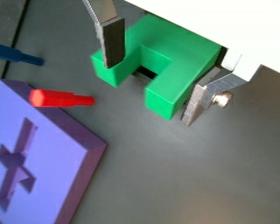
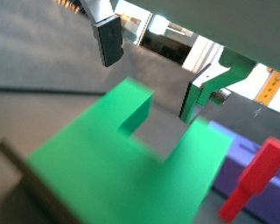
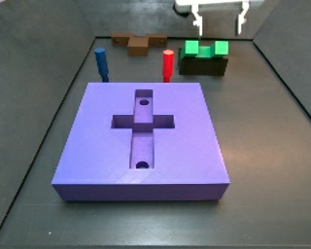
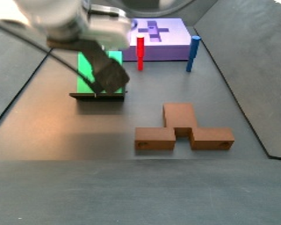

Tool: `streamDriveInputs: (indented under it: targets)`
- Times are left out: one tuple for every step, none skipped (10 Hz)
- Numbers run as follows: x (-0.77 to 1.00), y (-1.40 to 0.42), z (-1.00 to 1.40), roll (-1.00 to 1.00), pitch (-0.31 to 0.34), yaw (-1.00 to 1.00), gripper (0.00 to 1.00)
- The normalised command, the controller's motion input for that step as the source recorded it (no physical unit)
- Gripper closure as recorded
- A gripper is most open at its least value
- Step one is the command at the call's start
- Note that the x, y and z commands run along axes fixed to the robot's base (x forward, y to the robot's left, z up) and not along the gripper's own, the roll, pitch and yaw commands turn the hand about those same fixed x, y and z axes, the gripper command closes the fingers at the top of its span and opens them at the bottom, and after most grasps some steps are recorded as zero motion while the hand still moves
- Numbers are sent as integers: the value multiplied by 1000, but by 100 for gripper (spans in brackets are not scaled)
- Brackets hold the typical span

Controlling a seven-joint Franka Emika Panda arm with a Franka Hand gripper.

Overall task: Pick up the green object. Move up. Place the green object on the fixture. Regrasp the green object. Move to above the board. Insert the green object.
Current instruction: Regrasp the green object.

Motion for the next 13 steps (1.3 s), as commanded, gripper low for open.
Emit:
streamDriveInputs:
  targets:
    - [0, -23, 951, 643, -389, 0, 0]
    - [157, -74, 697, 960, -320, -111, 0]
    - [314, -111, 494, 1000, -269, -151, 0]
    - [589, -123, 311, 1000, -220, -126, 0]
    - [723, -71, 166, 1000, -180, -23, 0]
    - [780, -26, 34, 1000, -146, 0, 0]
    - [783, -23, 31, 1000, -120, 0, 0]
    - [780, -23, 29, 1000, -120, 0, 0]
    - [763, -29, 26, 1000, -106, 0, 0]
    - [623, -109, 60, 1000, -54, 0, 0]
    - [523, -203, 69, 1000, -71, 0, 0]
    - [517, -209, 69, 1000, -69, 0, 0]
    - [400, -186, 71, 1000, -46, 0, 0]
